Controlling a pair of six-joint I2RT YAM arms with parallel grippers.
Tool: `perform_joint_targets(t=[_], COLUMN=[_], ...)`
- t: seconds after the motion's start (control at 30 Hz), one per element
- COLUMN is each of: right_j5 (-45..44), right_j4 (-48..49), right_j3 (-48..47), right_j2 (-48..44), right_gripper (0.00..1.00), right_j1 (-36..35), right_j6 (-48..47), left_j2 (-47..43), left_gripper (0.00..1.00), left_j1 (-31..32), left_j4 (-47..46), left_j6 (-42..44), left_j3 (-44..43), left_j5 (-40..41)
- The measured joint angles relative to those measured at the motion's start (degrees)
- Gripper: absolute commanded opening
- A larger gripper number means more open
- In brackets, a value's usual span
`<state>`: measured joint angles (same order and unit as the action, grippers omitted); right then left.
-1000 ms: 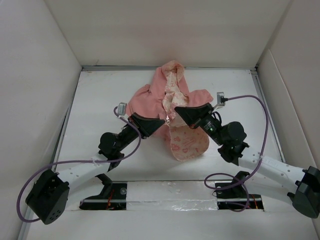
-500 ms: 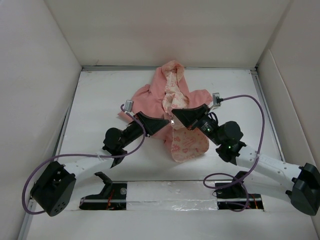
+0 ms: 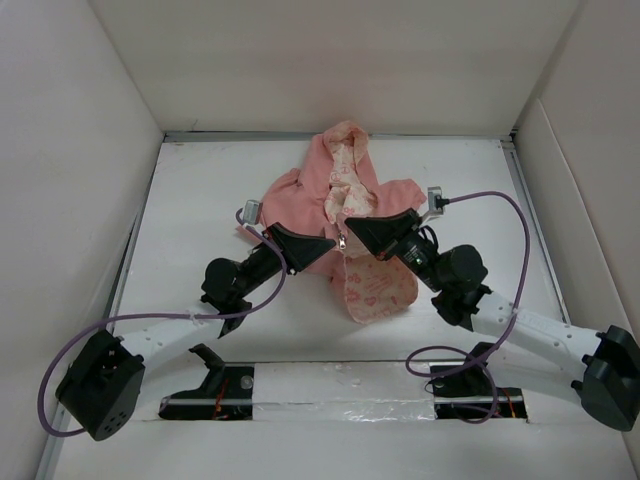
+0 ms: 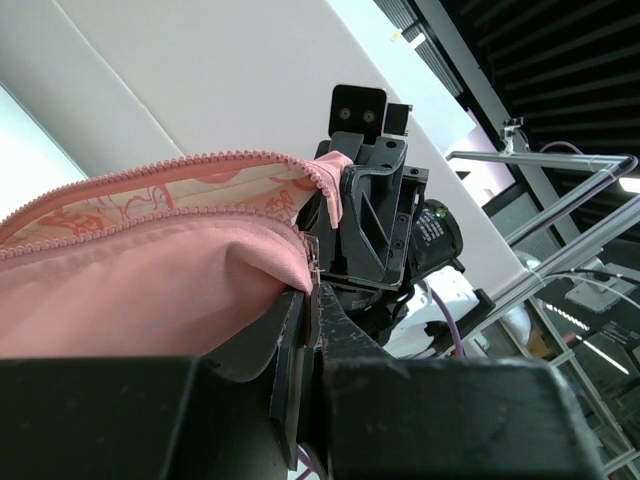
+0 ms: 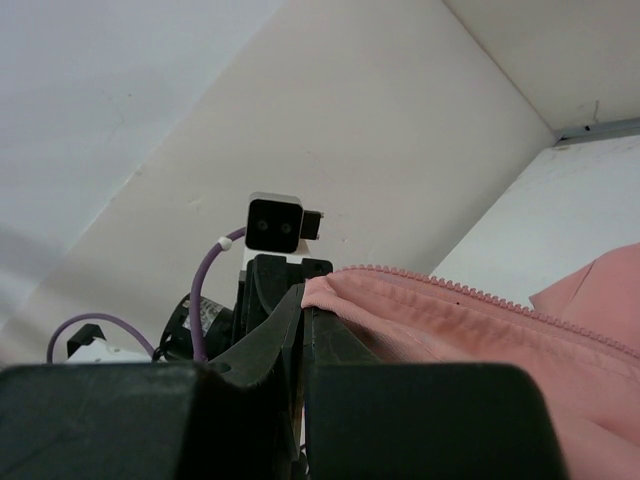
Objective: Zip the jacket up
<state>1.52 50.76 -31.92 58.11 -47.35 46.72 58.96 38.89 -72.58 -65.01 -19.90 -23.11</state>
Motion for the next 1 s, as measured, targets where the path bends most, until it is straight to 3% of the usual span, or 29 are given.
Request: perform_joint_targets(t=[1.0], right_j5=[-2.19], right_j4=[0.74], right_j3=[0.04], right_j2=[0.87], right_gripper=[0.00], right_j1=[0.00], right_j6=[2.58], left_j2=[-1.77], left_gripper=[0.00], left_j1=[0.00], left_j4=[0.07], left_j6=[0.02], left_j3=[0.07], left_j5=[0.00])
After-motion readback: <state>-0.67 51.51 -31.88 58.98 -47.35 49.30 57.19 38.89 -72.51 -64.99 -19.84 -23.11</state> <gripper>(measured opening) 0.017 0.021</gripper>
